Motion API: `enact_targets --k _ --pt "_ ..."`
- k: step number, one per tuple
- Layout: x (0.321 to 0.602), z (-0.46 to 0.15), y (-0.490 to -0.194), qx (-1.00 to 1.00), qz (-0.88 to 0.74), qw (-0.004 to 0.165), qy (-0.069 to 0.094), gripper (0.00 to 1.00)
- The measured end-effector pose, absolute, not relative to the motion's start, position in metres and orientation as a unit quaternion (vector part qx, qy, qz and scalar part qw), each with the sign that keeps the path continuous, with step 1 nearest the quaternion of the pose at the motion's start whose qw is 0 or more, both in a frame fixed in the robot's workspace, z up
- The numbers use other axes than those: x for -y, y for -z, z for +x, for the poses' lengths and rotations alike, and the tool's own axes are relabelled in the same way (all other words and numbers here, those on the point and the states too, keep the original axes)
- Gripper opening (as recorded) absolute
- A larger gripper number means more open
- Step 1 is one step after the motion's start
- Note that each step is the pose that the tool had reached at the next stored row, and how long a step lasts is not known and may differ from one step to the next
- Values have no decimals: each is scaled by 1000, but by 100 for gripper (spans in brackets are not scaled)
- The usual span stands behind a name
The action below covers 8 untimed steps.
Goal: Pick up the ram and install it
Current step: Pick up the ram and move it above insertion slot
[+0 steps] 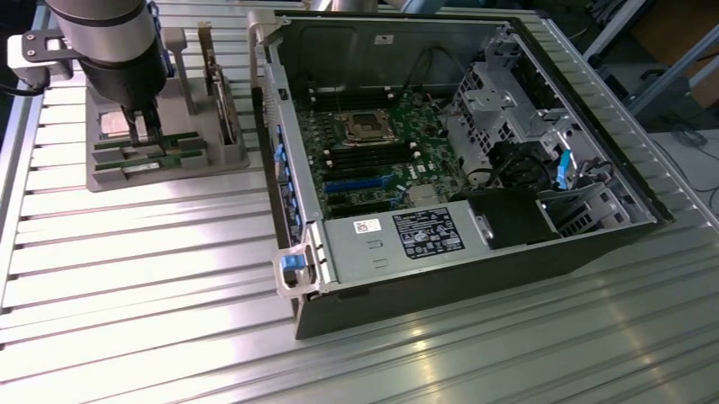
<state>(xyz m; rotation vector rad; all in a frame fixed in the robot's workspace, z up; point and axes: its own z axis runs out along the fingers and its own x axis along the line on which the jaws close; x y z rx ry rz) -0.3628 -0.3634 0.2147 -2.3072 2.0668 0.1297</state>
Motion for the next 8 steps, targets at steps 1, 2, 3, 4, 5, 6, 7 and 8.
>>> enact_targets --k 1,2,3,4,5,6,7,8 --pt "364 -363 -214 -667 -744 20 -42 36" --pt "363 -363 -213 -667 -744 20 -41 36" --pt "363 -363 -213 -667 -744 17 -38 36" --pt "363 -363 -213 -667 -744 10 -32 36" --pt "363 -363 -213 -667 -744 0 -23 36" --pt "363 -363 -213 -668 -744 -10 -14 36" --pt "363 -363 -213 -668 -744 -14 -10 36" --pt "363 -363 -213 -668 -744 -15 -9 36"
